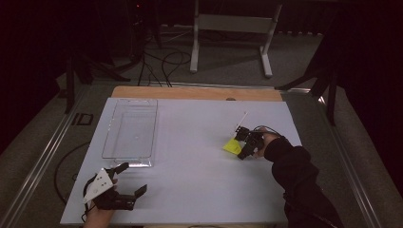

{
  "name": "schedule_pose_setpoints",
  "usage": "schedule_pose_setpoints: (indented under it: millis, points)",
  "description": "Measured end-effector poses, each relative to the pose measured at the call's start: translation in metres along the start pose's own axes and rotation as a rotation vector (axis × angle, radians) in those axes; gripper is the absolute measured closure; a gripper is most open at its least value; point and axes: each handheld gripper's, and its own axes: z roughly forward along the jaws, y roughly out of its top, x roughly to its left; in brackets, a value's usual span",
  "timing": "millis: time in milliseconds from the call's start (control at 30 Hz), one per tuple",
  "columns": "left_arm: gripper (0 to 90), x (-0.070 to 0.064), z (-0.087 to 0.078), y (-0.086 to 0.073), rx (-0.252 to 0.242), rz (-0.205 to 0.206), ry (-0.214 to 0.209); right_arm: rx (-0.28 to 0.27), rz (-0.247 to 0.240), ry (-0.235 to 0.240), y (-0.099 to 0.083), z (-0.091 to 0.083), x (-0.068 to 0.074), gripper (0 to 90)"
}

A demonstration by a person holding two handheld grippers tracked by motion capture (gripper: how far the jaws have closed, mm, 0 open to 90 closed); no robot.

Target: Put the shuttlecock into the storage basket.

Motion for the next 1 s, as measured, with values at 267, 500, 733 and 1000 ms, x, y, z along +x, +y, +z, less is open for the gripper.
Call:
schedule_pose_setpoints:
  millis: [267, 500, 733, 1000]
  points:
    - [0.3, 0.0, 0.0, 0.0, 0.004, -0.001, 0.0, -0.04, -0.162, 0.039, -0.009, -0.002, 0.016, 64.5]
    - [0.3, 0.0, 0.0, 0.0, 0.005, -0.002, -0.001, -0.031, -0.295, 0.055, -0.017, -0.004, 0.032, 64.5]
    - [0.3, -0.001, 0.001, 0.0, 0.012, 0.0, -0.005, -0.029, -0.405, 0.058, -0.025, -0.006, 0.044, 64.5]
    - [0.3, -0.002, 0.002, 0.0, 0.021, 0.0, -0.02, -0.041, -0.468, 0.072, -0.025, -0.009, 0.057, 64.6]
